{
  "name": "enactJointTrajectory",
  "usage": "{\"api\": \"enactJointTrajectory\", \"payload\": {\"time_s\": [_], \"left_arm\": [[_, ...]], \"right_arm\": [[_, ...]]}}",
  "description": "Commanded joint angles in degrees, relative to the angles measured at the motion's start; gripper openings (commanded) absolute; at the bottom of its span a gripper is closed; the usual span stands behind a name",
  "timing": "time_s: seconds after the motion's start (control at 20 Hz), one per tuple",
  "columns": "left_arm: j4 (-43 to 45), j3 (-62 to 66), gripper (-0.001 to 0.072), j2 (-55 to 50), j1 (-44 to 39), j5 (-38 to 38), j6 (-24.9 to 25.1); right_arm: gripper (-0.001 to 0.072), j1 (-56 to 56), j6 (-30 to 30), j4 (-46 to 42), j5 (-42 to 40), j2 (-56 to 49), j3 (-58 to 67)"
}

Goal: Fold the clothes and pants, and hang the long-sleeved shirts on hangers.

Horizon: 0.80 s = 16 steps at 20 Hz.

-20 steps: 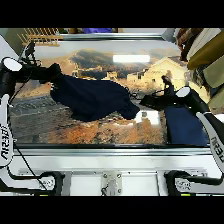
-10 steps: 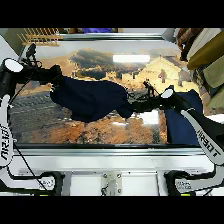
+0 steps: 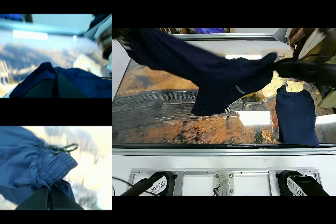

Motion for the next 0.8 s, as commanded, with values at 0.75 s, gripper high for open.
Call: {"api": "enactJointTrajectory", "payload": {"time_s": [0.75], "left_arm": [[4.79,-8.04,0.0007,-14.05,-8.72,27.23,1.64]], "right_arm": [[0.0017,20.59,46.49,-23.89,8.59,5.14,-19.47]]}}
